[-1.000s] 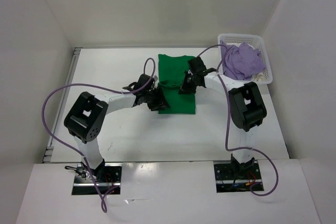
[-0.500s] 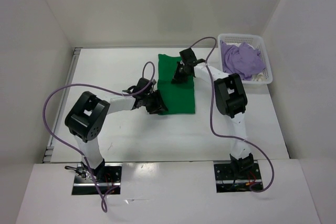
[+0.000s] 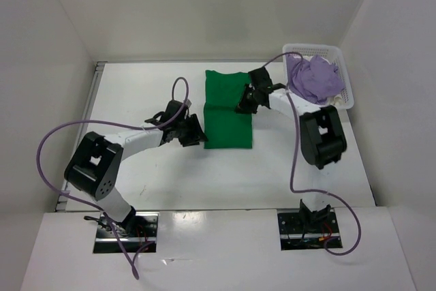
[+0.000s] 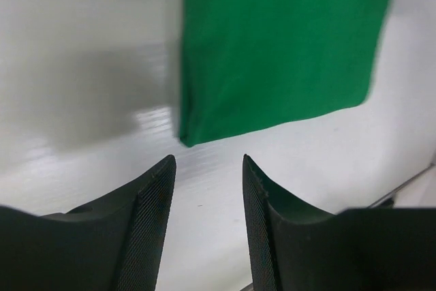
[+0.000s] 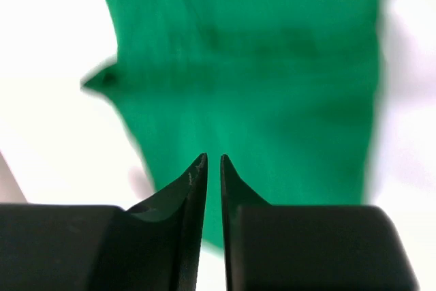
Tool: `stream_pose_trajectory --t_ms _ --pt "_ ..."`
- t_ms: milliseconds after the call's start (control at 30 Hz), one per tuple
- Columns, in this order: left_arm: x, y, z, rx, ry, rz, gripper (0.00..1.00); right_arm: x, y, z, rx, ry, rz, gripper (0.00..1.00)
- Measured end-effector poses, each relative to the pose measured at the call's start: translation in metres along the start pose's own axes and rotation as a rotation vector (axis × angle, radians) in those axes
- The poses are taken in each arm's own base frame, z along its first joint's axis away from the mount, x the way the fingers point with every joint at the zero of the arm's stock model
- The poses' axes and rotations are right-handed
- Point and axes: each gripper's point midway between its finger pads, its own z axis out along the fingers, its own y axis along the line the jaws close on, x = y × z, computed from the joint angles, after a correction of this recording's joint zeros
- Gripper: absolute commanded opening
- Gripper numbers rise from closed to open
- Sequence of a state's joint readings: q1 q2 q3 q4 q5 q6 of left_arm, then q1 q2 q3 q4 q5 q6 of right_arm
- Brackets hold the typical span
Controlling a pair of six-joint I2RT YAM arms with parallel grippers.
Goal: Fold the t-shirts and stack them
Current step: Fold the folded rectangular tshirt in 1/3 of the way, then grab one side of the 2/3 rectangular tshirt with both arms
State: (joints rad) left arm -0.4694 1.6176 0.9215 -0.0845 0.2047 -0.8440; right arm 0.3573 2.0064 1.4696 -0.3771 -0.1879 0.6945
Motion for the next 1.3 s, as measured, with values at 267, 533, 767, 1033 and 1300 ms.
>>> stream_pose_trajectory --t_ms 267,533,767,1033,1300 --pt "0.032 0.023 0.023 -0.033 0.122 -0.053 0.52 0.054 -0.039 -0.081 0.006 -0.048 0.095 0.45" --pt "0.031 0.017 0.03 0.003 0.126 -0.074 0.44 0.107 -0.099 -0.068 0.129 0.062 0.179 0.49" --pt "0.03 0.018 0.032 -0.005 0.121 -0.077 0.36 0.118 -0.107 -0.062 0.12 0.078 0.208 0.4" --pt "0.029 0.021 0.035 -0.014 0.113 -0.074 0.17 0.117 -0.102 -0.051 0.082 0.088 0.226 0.07" --pt "0.028 0.024 0.036 -0.025 0.107 -0.07 0.0 0.117 -0.098 -0.048 0.06 0.097 0.227 0.01"
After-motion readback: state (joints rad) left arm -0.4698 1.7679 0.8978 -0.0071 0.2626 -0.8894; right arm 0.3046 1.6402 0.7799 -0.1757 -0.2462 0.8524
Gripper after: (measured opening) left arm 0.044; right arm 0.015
